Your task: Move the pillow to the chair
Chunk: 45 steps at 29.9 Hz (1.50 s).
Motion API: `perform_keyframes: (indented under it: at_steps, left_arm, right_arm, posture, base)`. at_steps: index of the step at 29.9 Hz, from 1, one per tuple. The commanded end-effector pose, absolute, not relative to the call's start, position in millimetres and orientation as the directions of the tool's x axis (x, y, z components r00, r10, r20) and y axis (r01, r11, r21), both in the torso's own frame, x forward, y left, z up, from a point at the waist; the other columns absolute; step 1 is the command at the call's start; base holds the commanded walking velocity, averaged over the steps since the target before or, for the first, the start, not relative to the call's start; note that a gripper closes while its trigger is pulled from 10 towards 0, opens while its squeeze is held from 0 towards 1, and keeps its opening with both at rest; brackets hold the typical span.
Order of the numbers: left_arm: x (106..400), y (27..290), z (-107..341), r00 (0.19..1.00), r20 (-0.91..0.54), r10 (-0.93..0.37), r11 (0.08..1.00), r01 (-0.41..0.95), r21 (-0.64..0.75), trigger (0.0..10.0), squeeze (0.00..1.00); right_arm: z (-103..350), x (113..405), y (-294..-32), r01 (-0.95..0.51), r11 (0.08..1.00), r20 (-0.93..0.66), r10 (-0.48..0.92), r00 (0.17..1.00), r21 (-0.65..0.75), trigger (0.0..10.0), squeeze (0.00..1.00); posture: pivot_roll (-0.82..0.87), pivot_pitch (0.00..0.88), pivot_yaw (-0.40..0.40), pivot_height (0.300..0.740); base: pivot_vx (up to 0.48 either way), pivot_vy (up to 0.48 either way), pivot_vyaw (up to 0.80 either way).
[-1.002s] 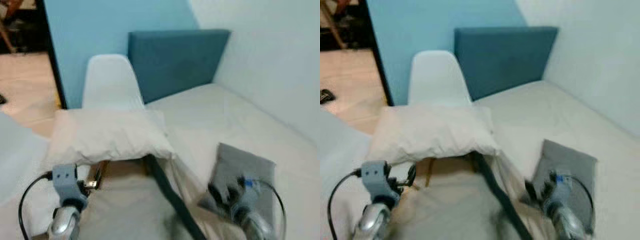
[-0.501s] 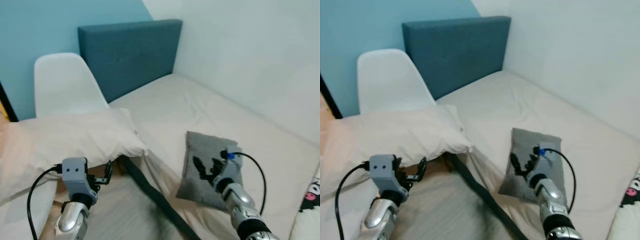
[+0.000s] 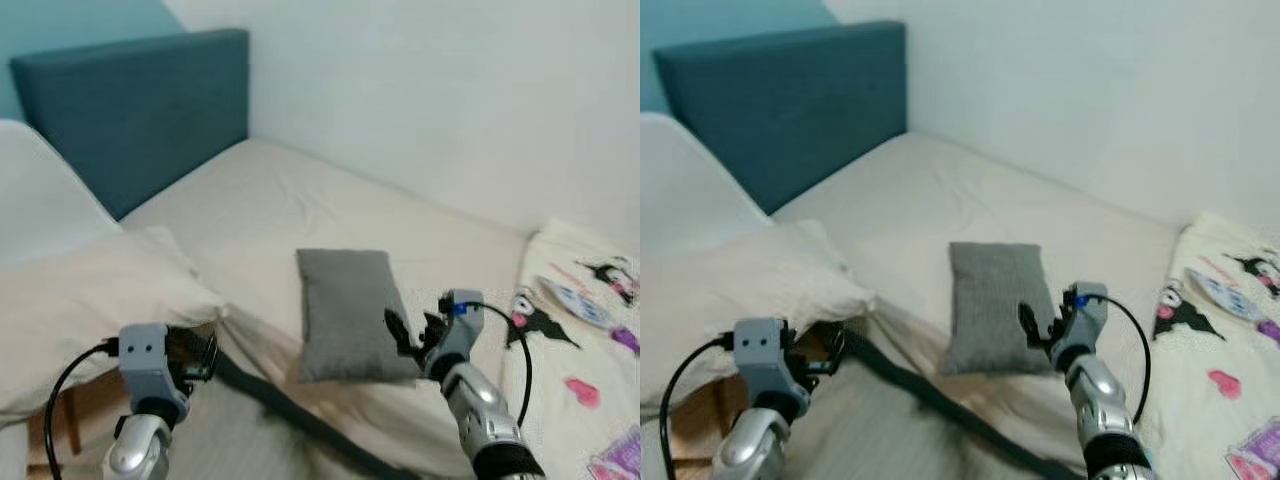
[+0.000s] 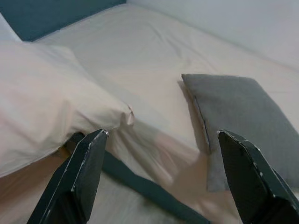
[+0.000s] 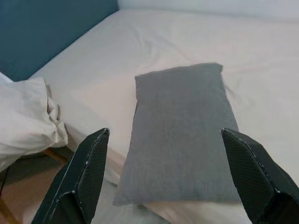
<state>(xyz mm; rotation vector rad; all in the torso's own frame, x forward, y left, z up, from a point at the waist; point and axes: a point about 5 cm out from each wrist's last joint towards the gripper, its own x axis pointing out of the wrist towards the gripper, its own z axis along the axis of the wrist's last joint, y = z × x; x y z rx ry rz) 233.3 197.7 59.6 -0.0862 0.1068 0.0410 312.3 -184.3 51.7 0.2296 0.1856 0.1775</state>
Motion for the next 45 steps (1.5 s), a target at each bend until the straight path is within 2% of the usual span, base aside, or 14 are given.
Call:
perform_keyframes:
  at_steps: [1,21,32,45]
  left_arm:
    - [234,195,61,0.993,-0.114,0.027,0.997,-0.035,-0.068,10.0,0.00]
    - [228,201,36,0.978,-0.200,0.050,0.993,-0.070,-0.094,10.0,0.00]
    - [227,204,35,0.979,-0.199,0.039,0.993,-0.060,-0.097,10.0,0.00]
    - [226,204,31,0.981,-0.194,0.021,0.995,-0.039,-0.089,10.0,0.00]
  right_arm:
    - [50,309,-187,-0.146,0.964,-0.189,0.189,0.963,0.221,10.0,0.00]
    - [49,305,-191,-0.132,0.972,-0.216,0.173,0.961,0.195,10.0,0.00]
    - [44,304,-193,-0.128,0.973,-0.250,0.174,0.952,0.190,10.0,0.00]
    - [33,299,-198,-0.113,0.977,-0.279,0.161,0.947,0.183,10.0,0.00]
  posture:
    - [-0.02,0.000,-0.123,0.740]
    - [-0.02,0.000,-0.124,0.740]
    - [-0.02,0.000,-0.123,0.740]
    - [-0.02,0.000,-0.119,0.740]
  base:
    - [0.000,0.000,-0.80]
    - [0.000,0.000,-0.04]
    - [0.000,0.000,-0.80]
    - [0.019,0.000,0.00]
